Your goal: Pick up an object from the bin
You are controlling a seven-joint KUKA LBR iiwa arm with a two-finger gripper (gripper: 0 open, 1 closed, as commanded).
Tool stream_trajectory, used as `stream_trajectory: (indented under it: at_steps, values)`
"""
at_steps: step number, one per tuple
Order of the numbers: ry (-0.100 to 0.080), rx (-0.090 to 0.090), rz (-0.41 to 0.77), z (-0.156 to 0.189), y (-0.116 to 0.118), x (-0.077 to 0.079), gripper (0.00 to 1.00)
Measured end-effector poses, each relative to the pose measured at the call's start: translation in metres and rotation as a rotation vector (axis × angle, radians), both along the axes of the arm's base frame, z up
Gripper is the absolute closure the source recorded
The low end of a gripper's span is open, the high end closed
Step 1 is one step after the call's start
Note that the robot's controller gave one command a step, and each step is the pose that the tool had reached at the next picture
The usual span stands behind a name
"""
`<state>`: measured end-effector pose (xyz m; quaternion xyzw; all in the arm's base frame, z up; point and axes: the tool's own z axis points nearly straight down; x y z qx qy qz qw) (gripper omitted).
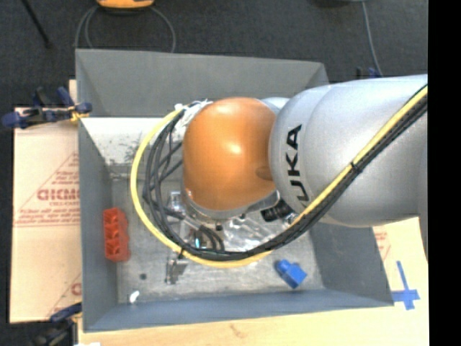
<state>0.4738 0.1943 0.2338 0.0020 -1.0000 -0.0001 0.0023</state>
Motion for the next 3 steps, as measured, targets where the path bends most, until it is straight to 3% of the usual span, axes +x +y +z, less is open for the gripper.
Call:
stream_trajectory:
  at_steps: [1,2,3]
  values:
    - [-0.001,-0.003,0.118,-0.094,-0.057,0.030,0.00]
    - [-0.010,-0.002,0.133,-0.037,-0.118,0.001,0.00]
    - [-0.013,0.003,0.339,-0.162,-0.155,0.040,0.00]
